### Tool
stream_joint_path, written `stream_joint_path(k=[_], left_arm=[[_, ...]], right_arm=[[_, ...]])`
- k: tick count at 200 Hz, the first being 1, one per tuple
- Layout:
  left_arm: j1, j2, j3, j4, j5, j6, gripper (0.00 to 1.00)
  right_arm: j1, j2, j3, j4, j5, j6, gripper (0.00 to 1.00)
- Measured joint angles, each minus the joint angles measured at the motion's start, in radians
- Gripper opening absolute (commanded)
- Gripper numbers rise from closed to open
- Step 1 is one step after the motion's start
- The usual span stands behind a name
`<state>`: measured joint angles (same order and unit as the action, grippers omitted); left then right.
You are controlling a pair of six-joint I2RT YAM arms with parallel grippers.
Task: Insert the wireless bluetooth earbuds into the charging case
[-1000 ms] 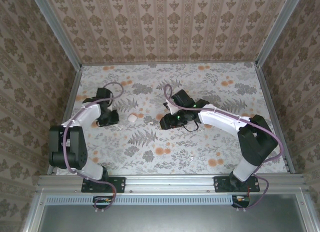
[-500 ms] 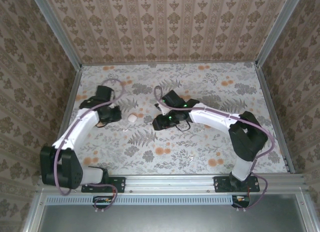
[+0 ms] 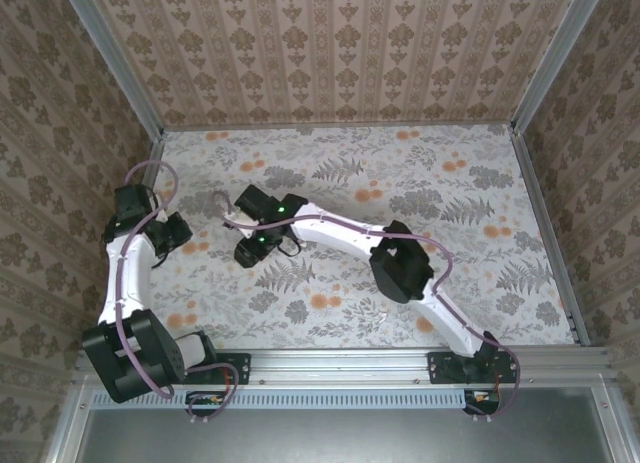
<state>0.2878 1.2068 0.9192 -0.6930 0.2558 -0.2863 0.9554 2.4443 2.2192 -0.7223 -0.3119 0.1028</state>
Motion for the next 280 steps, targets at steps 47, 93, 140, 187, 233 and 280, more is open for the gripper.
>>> stream_joint_path(k=[47, 93, 140, 187, 233, 280], left_arm=[[0.015, 0.041, -0.010, 0.041, 0.070, 0.013, 0.00], [0.017, 0.060, -0.011, 0.060, 0.104, 0.019, 0.00], [0.017, 0.062, -0.016, 0.067, 0.115, 0.022, 0.00], [0.017, 0.062, -0.016, 0.068, 0.116, 0.022, 0.00], [0.017, 0.062, -0.017, 0.067, 0.118, 0.026, 0.00], [0.017, 0.062, -0.017, 0.067, 0.119, 0.032, 0.00]], right_arm=[[0.001, 0.162, 0.209, -0.069, 0.003, -0.007, 0.41], [0.007, 0.193, 0.222, -0.085, 0.025, -0.030, 0.41], [0.028, 0.206, 0.232, -0.097, 0.085, -0.056, 0.41], [0.055, 0.207, 0.237, -0.098, 0.191, -0.061, 0.38], [0.064, 0.208, 0.238, -0.097, 0.274, -0.013, 0.38], [0.065, 0.218, 0.241, -0.098, 0.321, 0.017, 0.25]])
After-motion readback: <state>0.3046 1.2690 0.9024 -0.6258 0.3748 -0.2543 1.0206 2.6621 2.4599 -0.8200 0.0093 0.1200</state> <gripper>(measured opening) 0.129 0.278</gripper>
